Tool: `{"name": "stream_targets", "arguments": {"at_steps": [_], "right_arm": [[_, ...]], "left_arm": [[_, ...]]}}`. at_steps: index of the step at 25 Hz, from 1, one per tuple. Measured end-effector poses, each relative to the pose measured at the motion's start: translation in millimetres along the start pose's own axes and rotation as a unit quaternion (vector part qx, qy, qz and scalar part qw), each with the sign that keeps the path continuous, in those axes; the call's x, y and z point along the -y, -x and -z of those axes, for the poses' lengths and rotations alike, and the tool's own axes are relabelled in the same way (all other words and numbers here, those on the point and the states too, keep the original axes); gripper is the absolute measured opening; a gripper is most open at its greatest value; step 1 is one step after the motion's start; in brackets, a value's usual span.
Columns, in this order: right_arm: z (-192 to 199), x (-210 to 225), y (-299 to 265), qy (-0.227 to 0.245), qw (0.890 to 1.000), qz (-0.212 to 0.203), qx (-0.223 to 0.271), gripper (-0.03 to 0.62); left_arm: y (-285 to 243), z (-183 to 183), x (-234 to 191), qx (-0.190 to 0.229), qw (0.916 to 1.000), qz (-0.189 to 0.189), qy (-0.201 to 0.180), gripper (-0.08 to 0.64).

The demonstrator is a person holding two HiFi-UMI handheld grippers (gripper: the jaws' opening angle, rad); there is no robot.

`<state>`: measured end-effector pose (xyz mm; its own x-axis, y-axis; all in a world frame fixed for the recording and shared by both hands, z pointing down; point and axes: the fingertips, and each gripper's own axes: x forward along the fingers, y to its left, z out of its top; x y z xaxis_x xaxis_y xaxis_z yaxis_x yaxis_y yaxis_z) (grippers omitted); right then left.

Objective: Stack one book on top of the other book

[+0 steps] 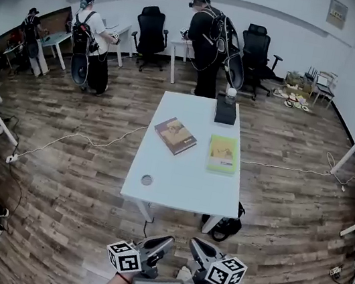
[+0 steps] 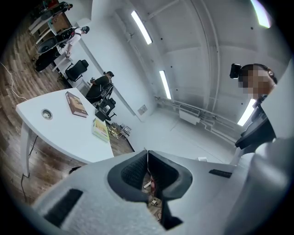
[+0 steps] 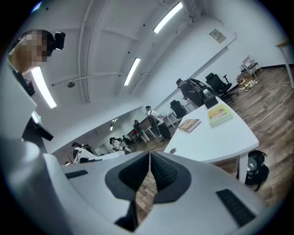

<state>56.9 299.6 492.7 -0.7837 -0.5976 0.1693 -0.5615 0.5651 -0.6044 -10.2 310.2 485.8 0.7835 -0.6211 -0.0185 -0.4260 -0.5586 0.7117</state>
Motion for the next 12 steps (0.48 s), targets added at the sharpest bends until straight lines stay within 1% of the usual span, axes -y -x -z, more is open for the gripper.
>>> {"name": "stream_targets", "arguments": {"at_steps": [7, 12], "right_arm": [[-43.3, 51.7, 0.3, 0.003, 1.0, 0.004, 0.017, 0.03], [-51.0, 69.5, -4.4, 0.0, 1.0, 0.008, 0.017, 0.03]], "left_arm": [[-52.0, -16.8, -3.2, 0.01, 0.9998, 0.009, -0.014, 0.018], [-55.8, -19.0, -14.6, 0.01, 0.9999, -0.003, -0.013, 0.018]]}}
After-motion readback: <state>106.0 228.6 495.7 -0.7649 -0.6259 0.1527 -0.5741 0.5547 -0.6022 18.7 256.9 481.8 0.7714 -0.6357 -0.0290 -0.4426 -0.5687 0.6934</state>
